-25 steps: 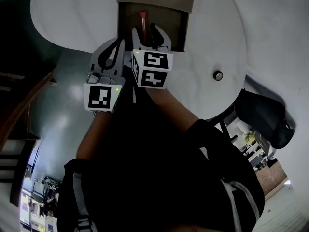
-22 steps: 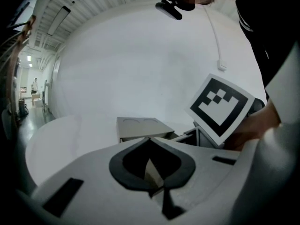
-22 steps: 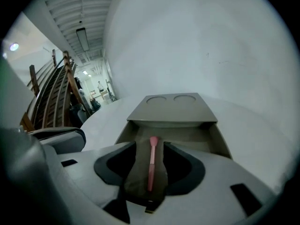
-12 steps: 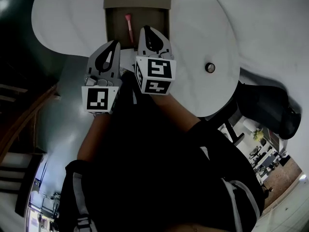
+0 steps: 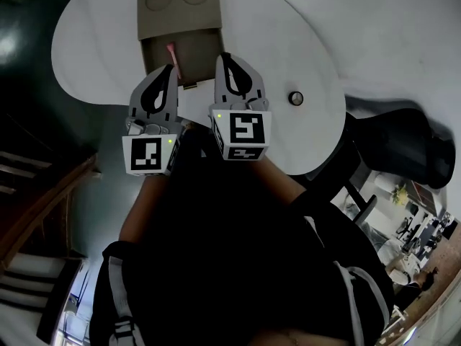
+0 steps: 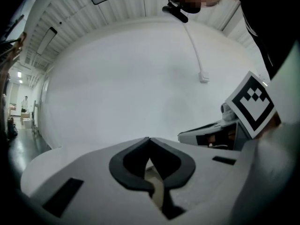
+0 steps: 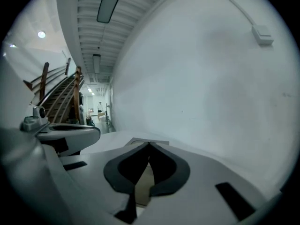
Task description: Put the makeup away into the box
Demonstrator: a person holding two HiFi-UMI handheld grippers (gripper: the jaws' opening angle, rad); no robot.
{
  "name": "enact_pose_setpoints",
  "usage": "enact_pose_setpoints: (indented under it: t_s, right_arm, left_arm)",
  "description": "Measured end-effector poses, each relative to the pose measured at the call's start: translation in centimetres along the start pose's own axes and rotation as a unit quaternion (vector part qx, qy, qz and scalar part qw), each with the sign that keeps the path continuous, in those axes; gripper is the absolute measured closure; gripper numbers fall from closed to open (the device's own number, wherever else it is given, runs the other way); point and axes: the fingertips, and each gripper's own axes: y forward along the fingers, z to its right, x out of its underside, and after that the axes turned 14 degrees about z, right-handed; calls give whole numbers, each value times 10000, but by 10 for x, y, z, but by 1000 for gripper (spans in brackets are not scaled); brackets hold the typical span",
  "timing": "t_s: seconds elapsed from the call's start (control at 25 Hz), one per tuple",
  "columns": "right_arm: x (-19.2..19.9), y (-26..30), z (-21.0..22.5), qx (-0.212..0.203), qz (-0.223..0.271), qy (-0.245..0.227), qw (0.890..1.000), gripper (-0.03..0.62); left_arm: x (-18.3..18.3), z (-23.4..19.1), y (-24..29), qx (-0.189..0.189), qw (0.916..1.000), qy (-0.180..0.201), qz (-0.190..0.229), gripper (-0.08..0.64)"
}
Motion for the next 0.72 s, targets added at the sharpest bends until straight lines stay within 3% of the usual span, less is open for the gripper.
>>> enact_pose_setpoints:
  t_s: [0.32, 0.72]
  right_arm:
    - [-39, -34, 55, 544, 396, -76, 9977, 569]
    - [-42, -84, 144, 1545, 419, -114, 9870, 569]
  left_arm:
    - [-31, 44, 34, 543, 9983, 64, 224, 554]
    - [-32, 121, 77, 1383, 9901, 2, 219, 554]
